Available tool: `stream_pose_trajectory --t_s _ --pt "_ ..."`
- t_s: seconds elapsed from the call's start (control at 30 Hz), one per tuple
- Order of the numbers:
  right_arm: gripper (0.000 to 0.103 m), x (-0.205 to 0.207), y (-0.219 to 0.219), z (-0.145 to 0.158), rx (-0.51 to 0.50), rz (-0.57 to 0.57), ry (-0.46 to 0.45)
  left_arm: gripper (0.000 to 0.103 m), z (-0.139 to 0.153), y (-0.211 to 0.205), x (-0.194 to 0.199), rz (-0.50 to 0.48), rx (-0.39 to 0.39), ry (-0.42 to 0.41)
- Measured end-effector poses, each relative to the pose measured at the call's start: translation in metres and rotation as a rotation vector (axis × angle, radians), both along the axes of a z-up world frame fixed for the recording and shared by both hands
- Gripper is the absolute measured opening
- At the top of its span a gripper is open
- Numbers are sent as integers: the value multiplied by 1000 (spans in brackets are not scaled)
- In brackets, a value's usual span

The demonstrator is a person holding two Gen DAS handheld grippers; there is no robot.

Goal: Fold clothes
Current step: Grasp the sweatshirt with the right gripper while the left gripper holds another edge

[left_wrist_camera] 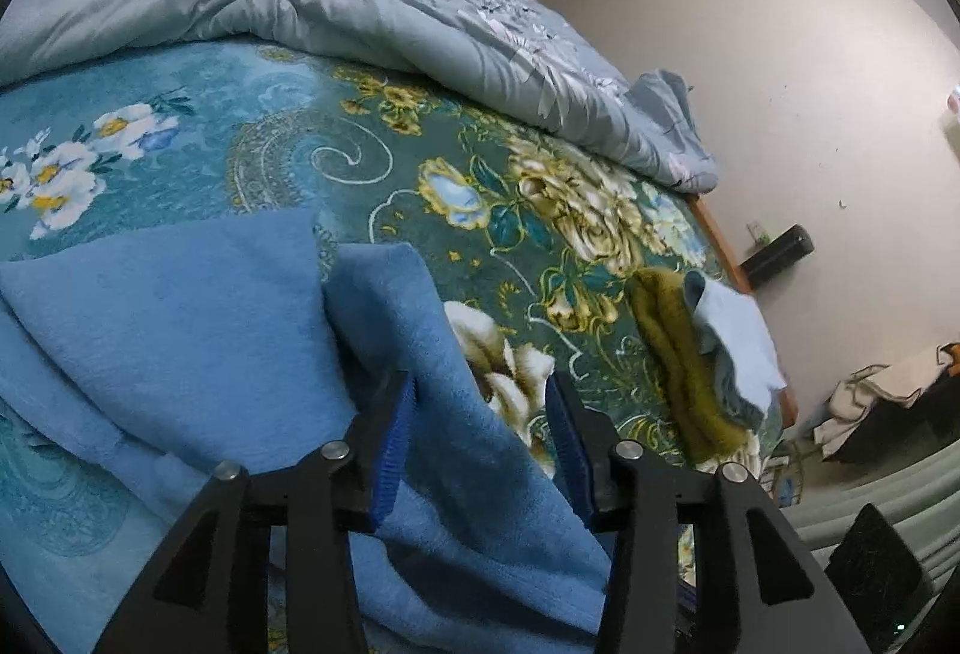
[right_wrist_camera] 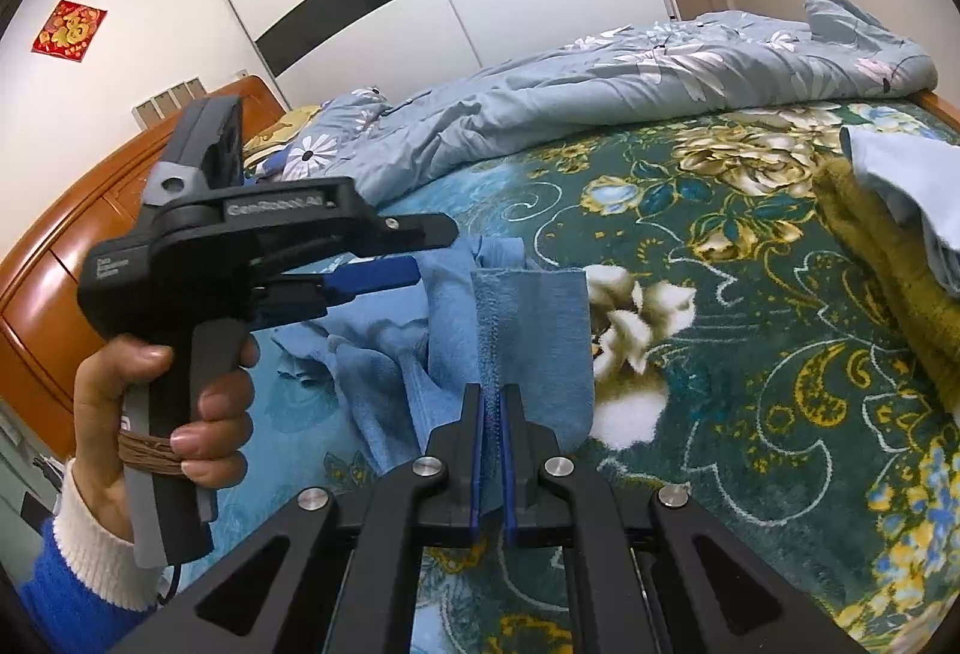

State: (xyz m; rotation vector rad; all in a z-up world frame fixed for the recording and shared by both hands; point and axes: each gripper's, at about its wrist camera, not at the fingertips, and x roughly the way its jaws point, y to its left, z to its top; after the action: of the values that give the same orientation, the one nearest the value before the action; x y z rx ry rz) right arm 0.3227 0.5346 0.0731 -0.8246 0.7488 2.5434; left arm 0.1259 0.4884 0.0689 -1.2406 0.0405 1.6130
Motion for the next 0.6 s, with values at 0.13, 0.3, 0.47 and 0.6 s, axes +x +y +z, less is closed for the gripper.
stream_pose_trajectory --t_s 0.13,0.3,0.47,0.6 --pt "5 1 2 -1 -12 -2 4 5 -6 -2 -2 26 -3 18" --pt "4 8 7 5 -17 -30 30 4 14 -24 -14 85 61 78" --pt "3 24 23 21 21 -97 37 4 71 -74 -42 139 208 129" --pt "3 34 37 36 57 -145 46 4 124 -124 -57 172 302 227"
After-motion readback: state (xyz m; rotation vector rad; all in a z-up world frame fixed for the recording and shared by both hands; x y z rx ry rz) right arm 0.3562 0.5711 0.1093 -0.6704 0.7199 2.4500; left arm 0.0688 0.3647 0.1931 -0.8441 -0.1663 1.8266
